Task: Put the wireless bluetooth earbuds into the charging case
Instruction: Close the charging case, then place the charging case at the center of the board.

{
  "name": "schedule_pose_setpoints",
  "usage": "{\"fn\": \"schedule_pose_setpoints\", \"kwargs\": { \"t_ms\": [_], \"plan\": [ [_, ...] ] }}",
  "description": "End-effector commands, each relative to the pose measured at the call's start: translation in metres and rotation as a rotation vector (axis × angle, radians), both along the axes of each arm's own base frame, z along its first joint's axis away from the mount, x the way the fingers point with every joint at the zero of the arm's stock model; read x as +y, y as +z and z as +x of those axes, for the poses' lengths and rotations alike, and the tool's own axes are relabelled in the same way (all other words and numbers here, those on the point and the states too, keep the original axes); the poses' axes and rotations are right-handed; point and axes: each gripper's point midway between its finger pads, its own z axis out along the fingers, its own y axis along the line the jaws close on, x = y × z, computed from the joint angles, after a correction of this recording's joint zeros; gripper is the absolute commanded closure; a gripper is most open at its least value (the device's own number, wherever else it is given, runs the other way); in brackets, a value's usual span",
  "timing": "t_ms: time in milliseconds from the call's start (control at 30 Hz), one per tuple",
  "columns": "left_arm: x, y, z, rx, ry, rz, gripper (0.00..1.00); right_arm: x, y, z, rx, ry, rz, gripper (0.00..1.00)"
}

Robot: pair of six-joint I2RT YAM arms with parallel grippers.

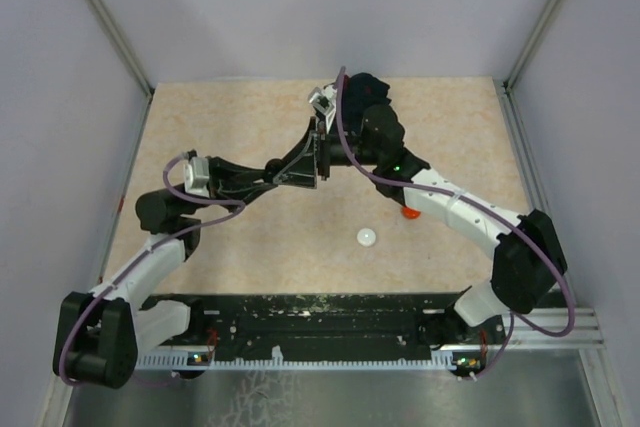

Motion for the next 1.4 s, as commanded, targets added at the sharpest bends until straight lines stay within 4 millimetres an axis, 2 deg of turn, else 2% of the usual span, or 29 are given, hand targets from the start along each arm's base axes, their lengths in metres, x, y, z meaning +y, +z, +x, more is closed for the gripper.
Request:
{"fn": "schedule_pose_setpoints", "kwargs": {
  "t_ms": [0,267,433,533,633,767,933,1033,1167,1367],
  "plan": [
    [-0.001,0.012,0.003,0.003,-0.006,-0.007,1.00,-0.005,0.044,-0.025,-0.129,0.095,0.119,0.35],
    [0.000,0.011,0.010,0.041,0.020,-0.017,1.00,-0.019,0.053,-0.037,-0.203,0.076,0.137,0.36],
    [-0.001,0.009,0.016,0.092,0.022,-0.014,1.00,-0.024,0.049,-0.033,-0.237,0.020,0.115,0.36],
    [-0.001,0.009,0.024,0.154,0.036,-0.027,1.00,-0.030,0.043,-0.021,-0.262,-0.082,0.055,0.34],
    [-0.003,0.000,0.040,0.285,0.069,-0.017,1.00,-0.049,0.027,0.009,-0.292,-0.307,-0.071,0.31],
    [-0.006,-0.028,0.065,0.557,0.112,0.025,1.00,-0.089,0.007,0.033,-0.254,-0.560,-0.224,0.27],
    [-0.015,-0.073,0.074,0.898,0.126,0.070,1.00,-0.126,-0.013,0.032,-0.205,-0.715,-0.296,0.26],
    [-0.026,-0.100,0.070,1.027,0.160,0.110,1.00,-0.149,-0.031,0.030,-0.183,-0.803,-0.339,0.26],
    [-0.044,-0.135,0.059,1.139,0.181,0.174,1.00,-0.174,-0.045,0.022,-0.168,-0.878,-0.369,0.26],
    [-0.070,-0.169,0.044,1.213,0.211,0.205,0.96,-0.200,-0.058,0.003,-0.149,-0.932,-0.348,0.26]
  ]
}}
